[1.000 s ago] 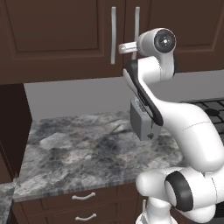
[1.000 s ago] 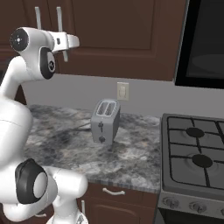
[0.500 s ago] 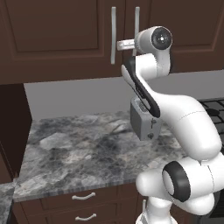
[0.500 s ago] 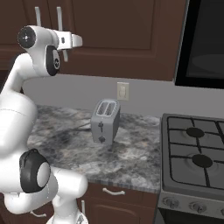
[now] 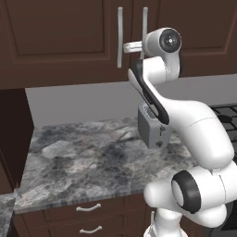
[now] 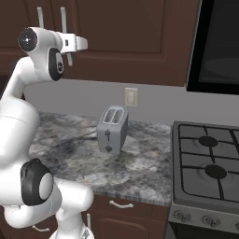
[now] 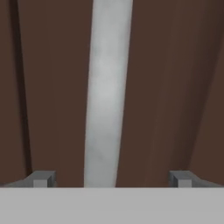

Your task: Open the cabinet, pick the kettle from the cabinet, and place it in the sink.

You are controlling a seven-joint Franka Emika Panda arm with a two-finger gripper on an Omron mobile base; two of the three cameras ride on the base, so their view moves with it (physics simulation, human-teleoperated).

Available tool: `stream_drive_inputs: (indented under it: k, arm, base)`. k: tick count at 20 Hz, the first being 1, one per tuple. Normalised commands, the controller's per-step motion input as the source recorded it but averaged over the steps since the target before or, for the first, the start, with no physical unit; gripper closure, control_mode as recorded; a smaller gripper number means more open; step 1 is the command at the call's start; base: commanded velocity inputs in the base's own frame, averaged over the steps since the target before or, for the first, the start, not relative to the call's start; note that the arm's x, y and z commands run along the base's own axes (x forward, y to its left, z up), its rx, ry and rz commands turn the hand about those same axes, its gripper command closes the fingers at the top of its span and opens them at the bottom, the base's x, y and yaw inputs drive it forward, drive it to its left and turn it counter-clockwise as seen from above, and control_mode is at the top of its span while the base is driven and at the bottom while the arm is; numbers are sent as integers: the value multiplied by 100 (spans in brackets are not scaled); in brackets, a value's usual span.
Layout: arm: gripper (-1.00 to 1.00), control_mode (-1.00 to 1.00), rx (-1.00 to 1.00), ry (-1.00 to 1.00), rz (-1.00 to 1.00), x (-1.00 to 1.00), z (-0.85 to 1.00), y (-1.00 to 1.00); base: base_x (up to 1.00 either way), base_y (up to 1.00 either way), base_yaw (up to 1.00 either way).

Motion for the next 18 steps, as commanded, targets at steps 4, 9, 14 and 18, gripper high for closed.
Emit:
stream_drive_inputs:
  k: [4, 9, 14, 18]
  arm:
    - [-100, -100, 2, 1, -2, 34, 0, 5]
    - [100, -100, 1, 1, -1, 37, 0, 6]
    - [100, -100, 1, 0, 0, 26, 0, 7]
    - [100, -100, 3, -1, 0, 3, 0, 12]
  base:
    - [0, 0, 0]
    - [0, 0, 0]
    - [0, 0, 0]
    - [0, 0, 0]
